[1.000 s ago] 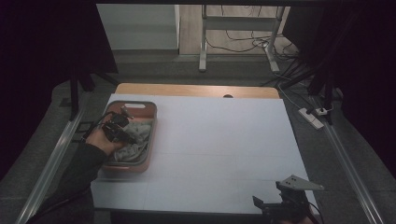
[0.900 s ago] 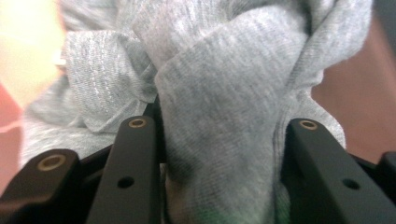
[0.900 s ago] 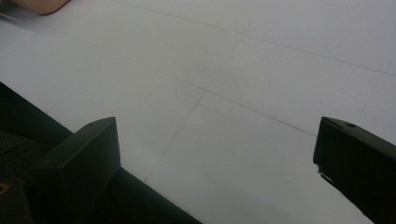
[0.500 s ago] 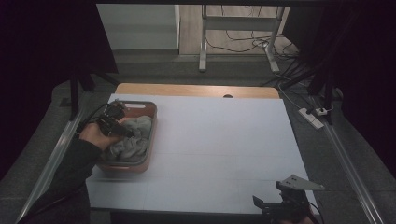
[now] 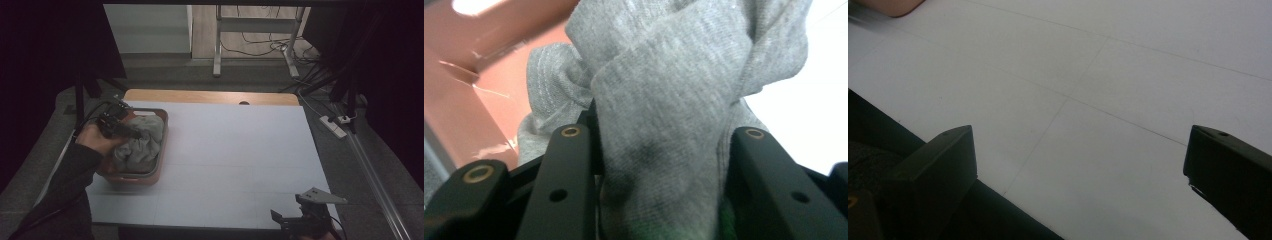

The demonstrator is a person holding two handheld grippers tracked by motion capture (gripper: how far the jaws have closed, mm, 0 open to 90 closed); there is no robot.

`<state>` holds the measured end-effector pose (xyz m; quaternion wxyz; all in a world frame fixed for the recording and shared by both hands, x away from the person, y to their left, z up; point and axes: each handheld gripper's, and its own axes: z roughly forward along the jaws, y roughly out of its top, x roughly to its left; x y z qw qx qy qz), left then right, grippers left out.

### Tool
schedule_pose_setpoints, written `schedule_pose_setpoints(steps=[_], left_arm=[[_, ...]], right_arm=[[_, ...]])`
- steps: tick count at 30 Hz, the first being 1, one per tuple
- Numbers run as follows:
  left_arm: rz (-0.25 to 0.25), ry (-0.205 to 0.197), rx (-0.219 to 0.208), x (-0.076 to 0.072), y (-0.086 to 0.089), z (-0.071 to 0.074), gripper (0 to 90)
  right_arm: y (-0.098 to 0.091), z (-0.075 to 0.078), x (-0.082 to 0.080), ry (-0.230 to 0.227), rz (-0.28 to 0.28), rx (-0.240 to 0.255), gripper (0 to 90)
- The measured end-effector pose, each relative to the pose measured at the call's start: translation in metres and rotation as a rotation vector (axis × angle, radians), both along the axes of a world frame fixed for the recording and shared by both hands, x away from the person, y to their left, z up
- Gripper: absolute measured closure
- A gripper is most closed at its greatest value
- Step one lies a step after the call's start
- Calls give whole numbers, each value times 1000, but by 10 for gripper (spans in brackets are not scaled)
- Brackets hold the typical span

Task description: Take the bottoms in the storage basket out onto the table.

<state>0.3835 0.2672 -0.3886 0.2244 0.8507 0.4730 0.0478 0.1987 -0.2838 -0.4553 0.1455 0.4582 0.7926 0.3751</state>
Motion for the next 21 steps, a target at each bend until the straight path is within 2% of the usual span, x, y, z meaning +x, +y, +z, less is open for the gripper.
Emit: schedule_pose_setpoints(steps=[2,8,16,21], left_arm=[[-2,-6,-3,0,1,3,607],[-4,-57,-13,-3,4,23,606],[-11,-83,-6,-4,5,39,606],[-1,-114,-12,-5,6,53,605]], right_arm=[[0,0,0,0,3,0,8],[0,0,0,-3,1,-1,8],[0,0,0,-3,1,-1,8],[0,0,0,-3,1,0,8]])
